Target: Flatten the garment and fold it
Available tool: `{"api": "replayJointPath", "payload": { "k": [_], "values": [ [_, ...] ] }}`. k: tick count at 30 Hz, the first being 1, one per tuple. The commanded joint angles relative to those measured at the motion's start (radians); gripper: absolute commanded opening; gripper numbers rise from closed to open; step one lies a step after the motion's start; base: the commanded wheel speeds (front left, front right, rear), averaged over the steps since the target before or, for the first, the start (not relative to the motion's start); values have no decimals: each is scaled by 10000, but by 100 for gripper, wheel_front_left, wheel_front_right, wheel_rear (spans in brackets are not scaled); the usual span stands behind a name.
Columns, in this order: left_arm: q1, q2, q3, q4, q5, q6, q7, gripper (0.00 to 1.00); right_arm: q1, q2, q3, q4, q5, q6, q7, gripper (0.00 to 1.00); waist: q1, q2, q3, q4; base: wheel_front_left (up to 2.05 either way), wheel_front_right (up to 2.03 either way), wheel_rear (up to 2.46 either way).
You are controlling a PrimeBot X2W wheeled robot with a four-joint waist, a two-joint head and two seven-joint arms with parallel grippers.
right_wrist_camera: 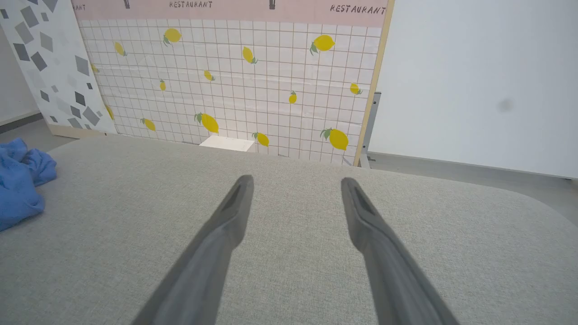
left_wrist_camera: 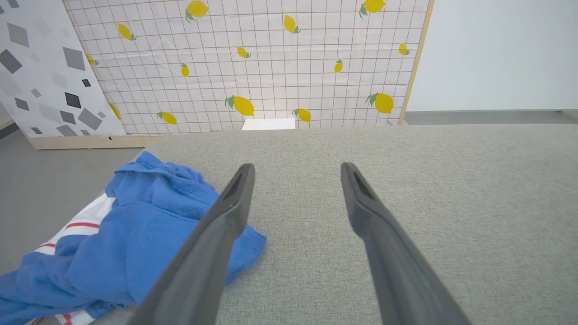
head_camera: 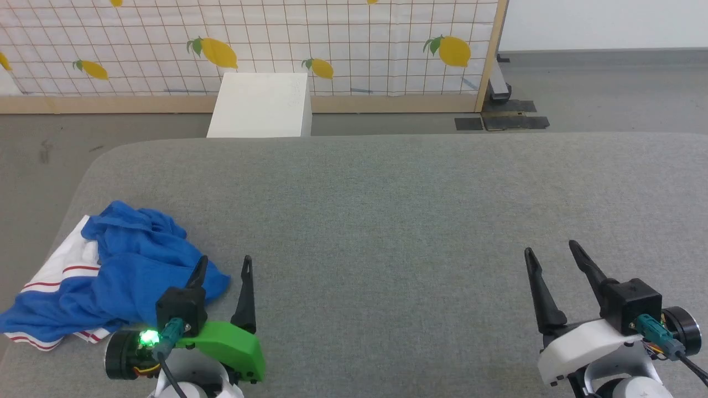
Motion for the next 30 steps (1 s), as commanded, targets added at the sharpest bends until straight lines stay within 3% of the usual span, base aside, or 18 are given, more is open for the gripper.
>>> {"api": "replayJointPath", "payload": {
  "k": [1,30],
  "values": [
    [-135,-8,-56,78,-180,64,-98,100,122,9,-24,42,85,-4,-103,100,0,14,-2,1,0,0,0],
    [-21,33,238,276,-830,29,-780,100,154,19,-60,330,409,-9,-789,100,0,30,-69,12,0,0,0]
  ]
}}
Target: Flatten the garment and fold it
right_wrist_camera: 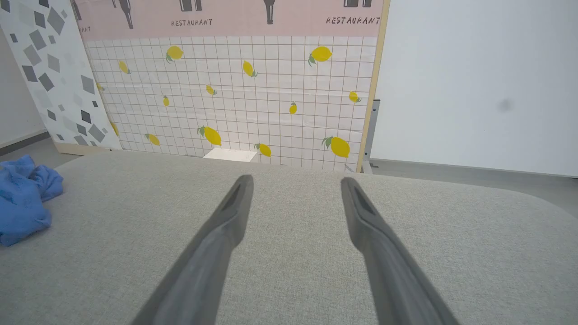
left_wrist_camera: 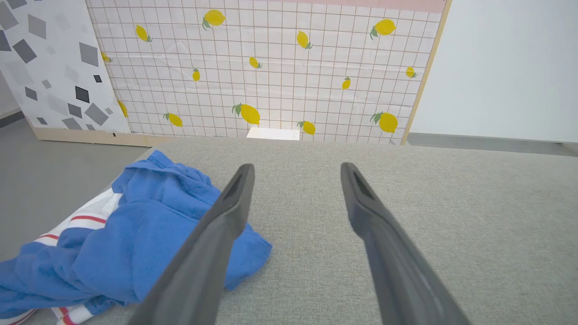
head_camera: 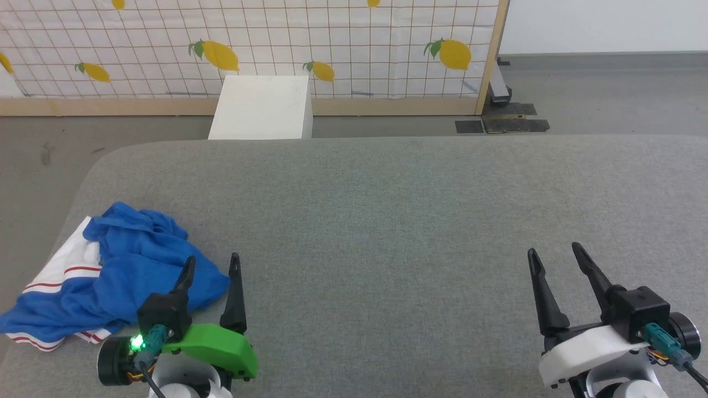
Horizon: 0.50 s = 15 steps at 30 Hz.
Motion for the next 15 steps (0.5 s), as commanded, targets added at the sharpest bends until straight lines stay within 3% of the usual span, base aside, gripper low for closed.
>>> {"api": "replayJointPath", "payload": {
  "k": [1,15],
  "values": [
    [-3,27,26,47,-160,-47,-98,100,118,17,-27,40,73,-9,-119,100,0,30,-6,-5,0,0,0],
    [27,8,7,263,-369,-91,-385,100,174,22,-57,136,150,-11,-407,100,0,37,-93,-28,0,0,0]
  ]
}}
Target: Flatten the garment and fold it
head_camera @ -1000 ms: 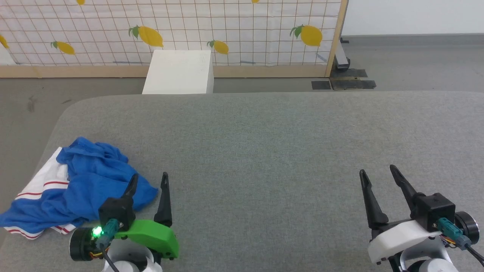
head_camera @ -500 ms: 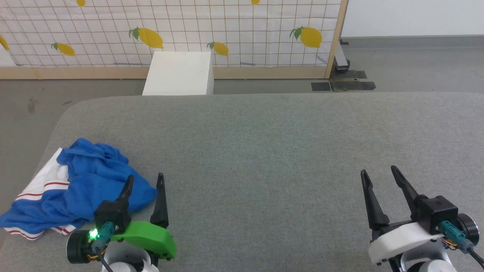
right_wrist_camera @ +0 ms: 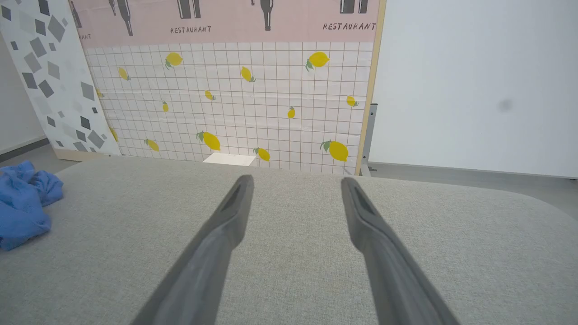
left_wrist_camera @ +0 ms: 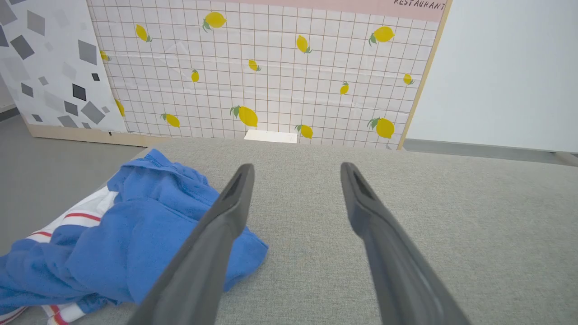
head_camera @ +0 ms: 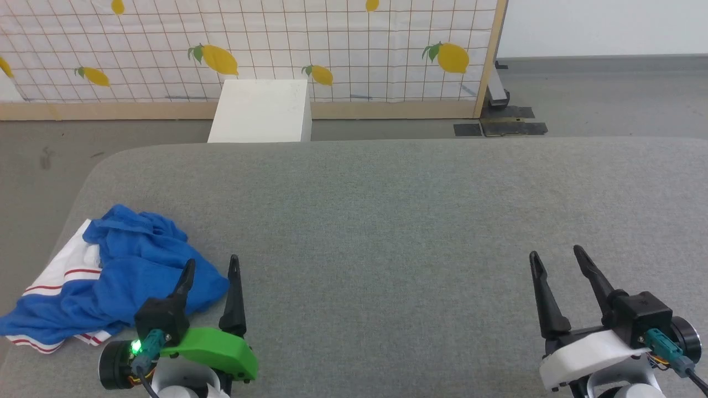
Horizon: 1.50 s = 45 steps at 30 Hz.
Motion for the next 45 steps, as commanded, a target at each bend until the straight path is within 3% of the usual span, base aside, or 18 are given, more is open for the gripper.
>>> {"api": "replayJointPath", "payload": {
  "k": [1,12,16,34,45],
  "values": [
    [22,9,-5,61,-100,-51,-101,100,104,20,-25,36,103,-11,-137,100,0,38,-15,4,0,0,0],
    [-53,-1,-120,268,-121,-46,-325,100,326,23,-131,102,136,-12,-361,100,0,43,-77,420,0,0,0],
    [-117,10,-155,318,-88,-46,-407,100,427,24,-190,117,161,-13,-444,100,0,45,-65,1033,0,0,0],
    [134,213,217,302,-231,65,-780,100,410,30,-95,193,362,-15,-819,100,0,54,-21,4941,0,0,0],
    [99,166,319,365,-457,67,-1003,100,223,33,23,315,475,-17,-1043,100,0,59,150,6148,0,0,0]
  ]
}}
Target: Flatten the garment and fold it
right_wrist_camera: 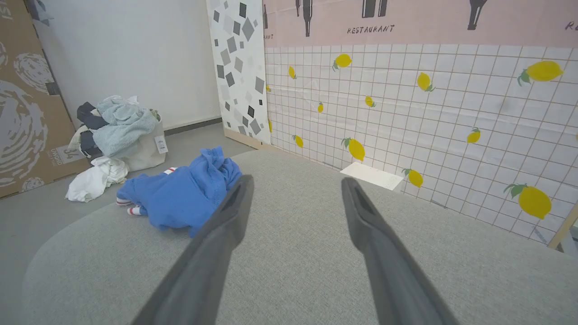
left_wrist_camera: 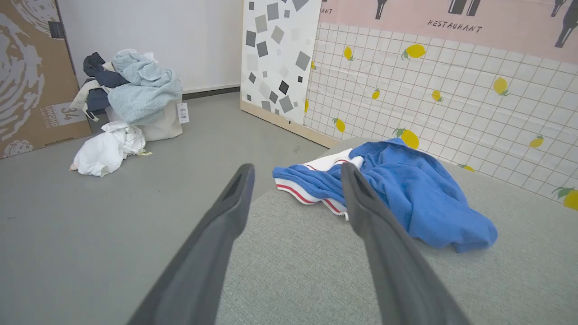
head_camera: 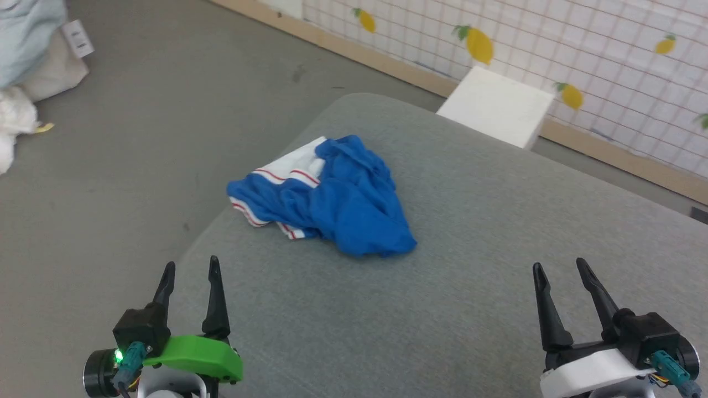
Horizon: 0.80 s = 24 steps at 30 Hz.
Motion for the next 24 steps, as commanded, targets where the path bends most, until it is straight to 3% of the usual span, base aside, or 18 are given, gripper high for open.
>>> {"api": "replayJointPath", "payload": {
  "k": [1,8,16,24],
  "values": [
    [52,-1,46,44,-158,18,-103,100,-146,12,14,49,103,-17,-109,100,0,60,135,553,0,0,0],
    [28,-42,173,105,-294,-22,-139,100,-214,13,5,56,115,-17,-145,100,0,61,408,353,0,0,0],
    [-1102,-81,510,315,-1157,-311,-97,100,-692,13,52,-185,-159,-17,-63,100,0,61,1612,-715,0,0,0],
    [-4048,612,1081,662,-2369,-496,2005,100,-1629,13,143,-639,-586,-17,161,100,0,61,3530,-2268,0,0,0]
  ]
}}
